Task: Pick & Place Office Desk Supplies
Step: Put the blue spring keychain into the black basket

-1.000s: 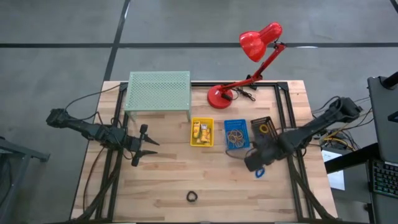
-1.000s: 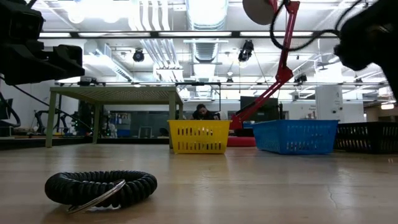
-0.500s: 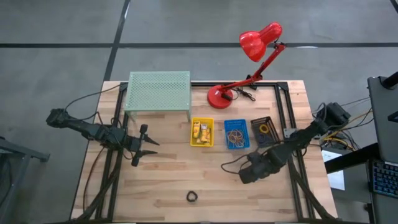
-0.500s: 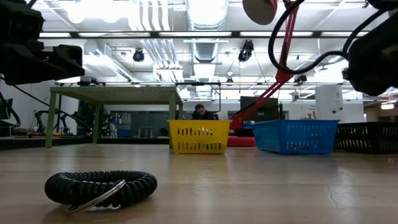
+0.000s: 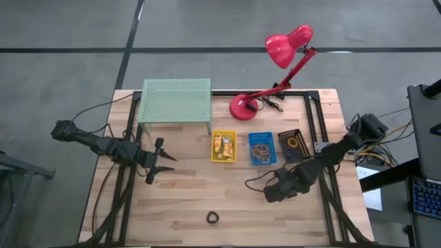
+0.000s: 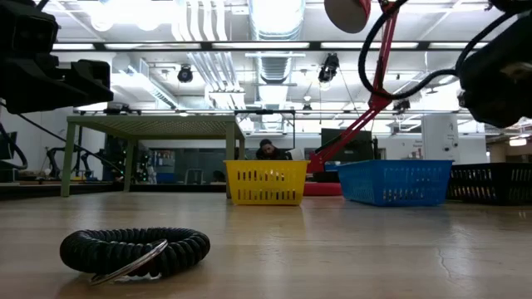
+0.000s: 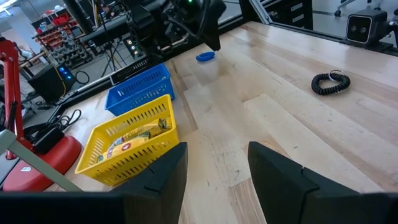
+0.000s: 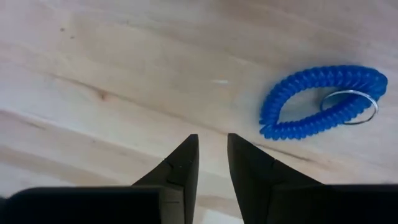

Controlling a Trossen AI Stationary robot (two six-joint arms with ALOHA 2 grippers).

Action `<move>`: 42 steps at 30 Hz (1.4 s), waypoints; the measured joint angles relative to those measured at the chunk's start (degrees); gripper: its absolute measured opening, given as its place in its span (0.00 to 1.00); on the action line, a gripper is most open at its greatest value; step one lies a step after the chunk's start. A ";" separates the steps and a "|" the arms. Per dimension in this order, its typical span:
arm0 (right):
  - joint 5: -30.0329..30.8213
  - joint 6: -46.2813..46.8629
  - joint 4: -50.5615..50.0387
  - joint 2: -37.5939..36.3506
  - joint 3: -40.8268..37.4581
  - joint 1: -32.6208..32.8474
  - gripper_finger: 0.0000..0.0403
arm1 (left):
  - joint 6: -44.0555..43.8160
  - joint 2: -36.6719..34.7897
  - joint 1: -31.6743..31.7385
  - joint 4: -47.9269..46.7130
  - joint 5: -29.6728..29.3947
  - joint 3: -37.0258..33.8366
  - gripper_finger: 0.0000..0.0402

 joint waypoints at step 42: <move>2.73 -2.54 -6.25 -0.30 -0.72 0.87 0.19 | 0.01 0.02 -0.02 0.00 -0.01 0.00 0.43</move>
